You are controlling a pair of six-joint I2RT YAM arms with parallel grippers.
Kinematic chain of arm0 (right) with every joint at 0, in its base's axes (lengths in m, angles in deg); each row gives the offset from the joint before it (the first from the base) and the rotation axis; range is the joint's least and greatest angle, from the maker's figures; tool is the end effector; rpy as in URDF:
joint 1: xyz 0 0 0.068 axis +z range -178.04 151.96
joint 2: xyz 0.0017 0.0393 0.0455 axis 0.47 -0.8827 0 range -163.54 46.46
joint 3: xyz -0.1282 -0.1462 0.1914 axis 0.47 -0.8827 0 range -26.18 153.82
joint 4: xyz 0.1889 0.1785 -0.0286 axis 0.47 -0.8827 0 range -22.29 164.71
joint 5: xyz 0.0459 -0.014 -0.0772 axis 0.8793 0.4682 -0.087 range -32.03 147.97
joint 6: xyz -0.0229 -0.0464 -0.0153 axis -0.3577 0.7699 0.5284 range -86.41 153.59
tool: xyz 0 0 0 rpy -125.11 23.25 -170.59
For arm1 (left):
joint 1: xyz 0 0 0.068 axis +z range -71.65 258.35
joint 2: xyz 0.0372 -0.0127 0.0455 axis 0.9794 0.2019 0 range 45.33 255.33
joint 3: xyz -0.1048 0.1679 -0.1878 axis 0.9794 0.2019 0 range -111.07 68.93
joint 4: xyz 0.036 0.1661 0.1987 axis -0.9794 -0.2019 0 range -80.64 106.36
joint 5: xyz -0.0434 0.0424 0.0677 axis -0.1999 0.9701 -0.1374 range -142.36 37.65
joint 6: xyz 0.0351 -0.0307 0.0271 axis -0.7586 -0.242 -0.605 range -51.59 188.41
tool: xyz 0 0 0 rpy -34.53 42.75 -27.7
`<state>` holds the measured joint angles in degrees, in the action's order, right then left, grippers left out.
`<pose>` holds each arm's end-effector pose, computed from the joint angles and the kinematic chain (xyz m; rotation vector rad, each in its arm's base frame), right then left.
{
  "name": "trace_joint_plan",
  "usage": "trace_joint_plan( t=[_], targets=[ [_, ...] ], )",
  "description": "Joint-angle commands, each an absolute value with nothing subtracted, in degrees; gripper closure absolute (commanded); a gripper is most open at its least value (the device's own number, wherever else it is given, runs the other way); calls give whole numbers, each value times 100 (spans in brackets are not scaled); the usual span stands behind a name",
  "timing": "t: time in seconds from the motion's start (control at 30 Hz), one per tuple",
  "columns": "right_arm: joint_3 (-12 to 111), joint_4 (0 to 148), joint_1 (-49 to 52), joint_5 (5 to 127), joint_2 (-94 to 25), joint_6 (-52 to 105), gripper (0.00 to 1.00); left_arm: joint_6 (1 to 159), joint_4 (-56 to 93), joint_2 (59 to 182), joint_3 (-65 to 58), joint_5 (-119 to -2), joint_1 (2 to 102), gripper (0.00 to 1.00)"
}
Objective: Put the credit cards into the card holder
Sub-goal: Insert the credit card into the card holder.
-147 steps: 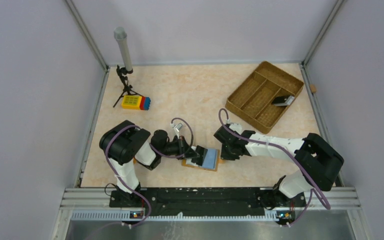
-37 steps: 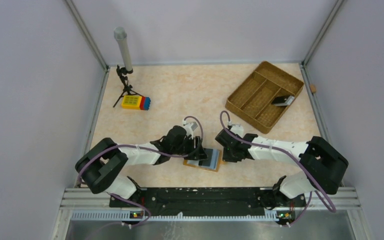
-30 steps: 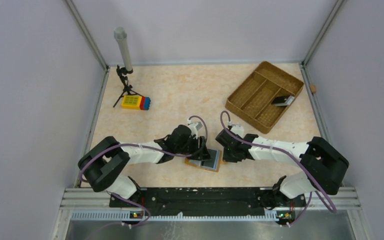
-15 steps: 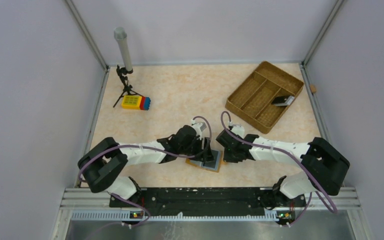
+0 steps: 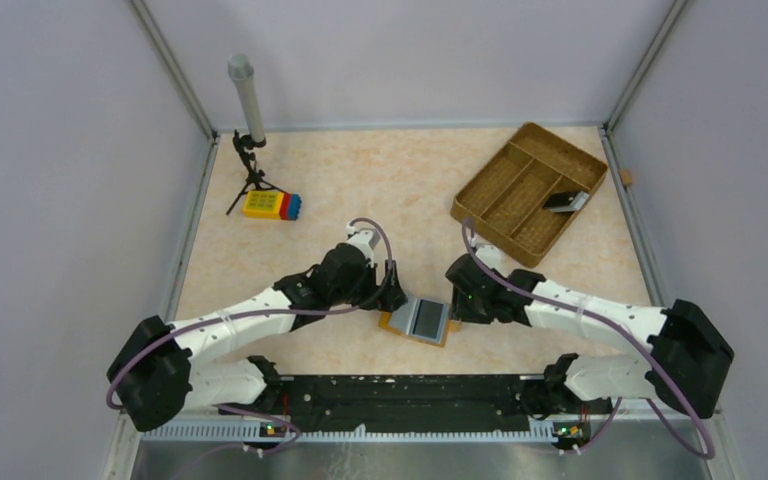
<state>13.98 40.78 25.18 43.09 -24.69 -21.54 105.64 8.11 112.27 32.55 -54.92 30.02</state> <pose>0.1400 0.1719 0.1905 0.1219 2.6634 0.2770 0.1606 -0.1828 0.2149 0.2567 2.3759 -0.8167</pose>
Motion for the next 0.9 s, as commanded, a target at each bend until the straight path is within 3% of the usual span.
trace_joint_plan(
  t=[0.0,0.13,0.37,0.87],
  targets=[
    [1572,4161,2583,4507,-1958,-2032,59,10563,863,11296,3501,-5799,3133,4],
    [1323,4850,2583,4994,-1763,-2005,63,10714,1277,11392,3670,-6025,3186,7],
    [891,5779,2576,5567,-2193,-2397,73,10856,1777,11730,3895,-6368,3367,33],
    [542,6036,2580,5449,-2313,-2720,80,10869,1944,11923,4011,-6479,3414,57]
  ],
)
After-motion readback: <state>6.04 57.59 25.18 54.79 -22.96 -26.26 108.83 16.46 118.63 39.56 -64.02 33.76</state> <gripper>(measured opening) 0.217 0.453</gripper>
